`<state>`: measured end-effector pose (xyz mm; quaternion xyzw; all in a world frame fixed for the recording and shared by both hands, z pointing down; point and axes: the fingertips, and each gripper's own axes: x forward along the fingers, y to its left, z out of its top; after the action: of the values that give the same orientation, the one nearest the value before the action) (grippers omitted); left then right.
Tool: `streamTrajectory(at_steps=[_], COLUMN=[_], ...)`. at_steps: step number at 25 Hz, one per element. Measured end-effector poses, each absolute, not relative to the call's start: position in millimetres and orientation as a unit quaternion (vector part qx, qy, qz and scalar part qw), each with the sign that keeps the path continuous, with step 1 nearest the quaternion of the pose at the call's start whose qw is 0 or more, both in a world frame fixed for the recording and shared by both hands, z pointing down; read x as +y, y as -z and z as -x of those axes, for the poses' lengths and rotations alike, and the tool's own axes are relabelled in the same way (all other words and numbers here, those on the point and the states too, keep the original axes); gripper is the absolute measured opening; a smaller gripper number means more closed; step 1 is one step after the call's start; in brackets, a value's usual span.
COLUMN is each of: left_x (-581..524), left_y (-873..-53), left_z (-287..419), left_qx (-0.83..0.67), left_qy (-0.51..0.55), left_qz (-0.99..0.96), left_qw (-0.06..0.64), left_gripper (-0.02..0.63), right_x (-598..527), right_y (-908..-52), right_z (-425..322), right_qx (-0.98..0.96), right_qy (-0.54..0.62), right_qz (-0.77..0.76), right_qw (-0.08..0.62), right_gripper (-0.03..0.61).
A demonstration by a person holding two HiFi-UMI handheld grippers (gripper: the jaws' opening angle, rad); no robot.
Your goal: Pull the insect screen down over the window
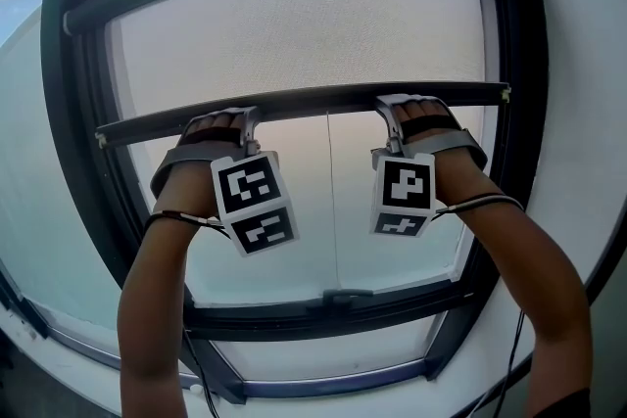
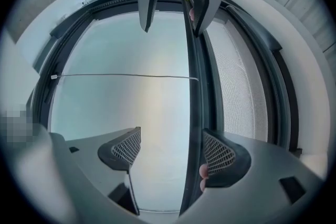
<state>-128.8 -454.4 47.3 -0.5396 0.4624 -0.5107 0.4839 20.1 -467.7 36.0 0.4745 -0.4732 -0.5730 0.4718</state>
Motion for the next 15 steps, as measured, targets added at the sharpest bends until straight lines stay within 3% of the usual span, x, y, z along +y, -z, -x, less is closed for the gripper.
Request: streamTrajectory(at_steps=[15], left_x=[-446], left_y=[-113], left_z=[127], left_qx=[0.44], left_qy=[0.523], left_qz=[0.565], left_qw=[0.463], left_gripper=[0.393], right_x=[-460], right_y=[-102], right_z=[-21], right_qx=[-0.502], right_qy=[0.549], right_qz=[-0.452], right_qw=[0.492], right_gripper=[0.354])
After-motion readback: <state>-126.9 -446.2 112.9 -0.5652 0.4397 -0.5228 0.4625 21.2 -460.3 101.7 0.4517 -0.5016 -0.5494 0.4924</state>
